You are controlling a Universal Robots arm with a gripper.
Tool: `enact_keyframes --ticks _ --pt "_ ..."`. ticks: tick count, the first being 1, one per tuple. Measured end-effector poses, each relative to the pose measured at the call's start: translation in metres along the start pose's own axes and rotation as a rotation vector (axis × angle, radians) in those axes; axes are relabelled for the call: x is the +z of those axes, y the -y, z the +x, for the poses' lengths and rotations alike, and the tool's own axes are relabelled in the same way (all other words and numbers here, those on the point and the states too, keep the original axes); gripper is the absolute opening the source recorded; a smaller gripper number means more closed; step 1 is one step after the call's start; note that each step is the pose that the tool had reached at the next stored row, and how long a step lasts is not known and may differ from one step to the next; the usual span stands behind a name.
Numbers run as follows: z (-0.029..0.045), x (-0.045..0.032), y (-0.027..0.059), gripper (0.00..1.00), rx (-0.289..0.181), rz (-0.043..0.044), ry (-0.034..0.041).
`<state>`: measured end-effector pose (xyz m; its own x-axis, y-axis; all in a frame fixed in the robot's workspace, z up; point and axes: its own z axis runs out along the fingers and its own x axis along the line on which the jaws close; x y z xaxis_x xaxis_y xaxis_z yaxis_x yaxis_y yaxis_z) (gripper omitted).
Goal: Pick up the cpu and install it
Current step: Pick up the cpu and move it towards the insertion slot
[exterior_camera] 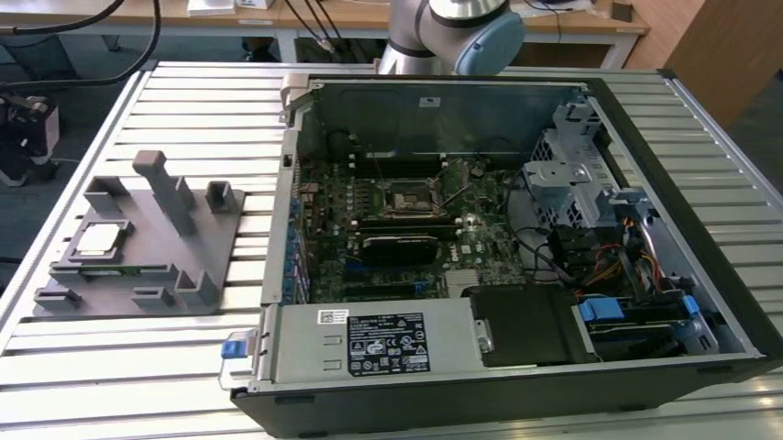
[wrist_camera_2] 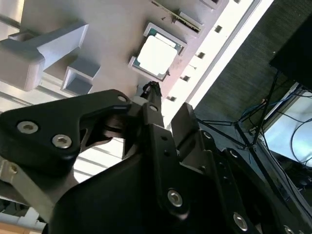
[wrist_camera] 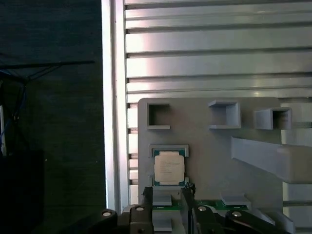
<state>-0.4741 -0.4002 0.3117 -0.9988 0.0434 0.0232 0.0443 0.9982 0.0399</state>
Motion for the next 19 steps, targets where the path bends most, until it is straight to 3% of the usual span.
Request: enact_keyframes --ticks 3,6,7,19 --pt "-0.0001 0.0022 0.0003 0.47 -0.029 0.0006 -0.0011" --pt "0.0001 0.0063 0.0007 0.53 -0.051 0.0011 -0.002" --pt "0.0004 0.008 0.0008 0.59 -0.055 0.0013 -0.0022" --pt "0.0006 0.0246 0.0014 0.59 -0.06 0.0014 -0.0024"
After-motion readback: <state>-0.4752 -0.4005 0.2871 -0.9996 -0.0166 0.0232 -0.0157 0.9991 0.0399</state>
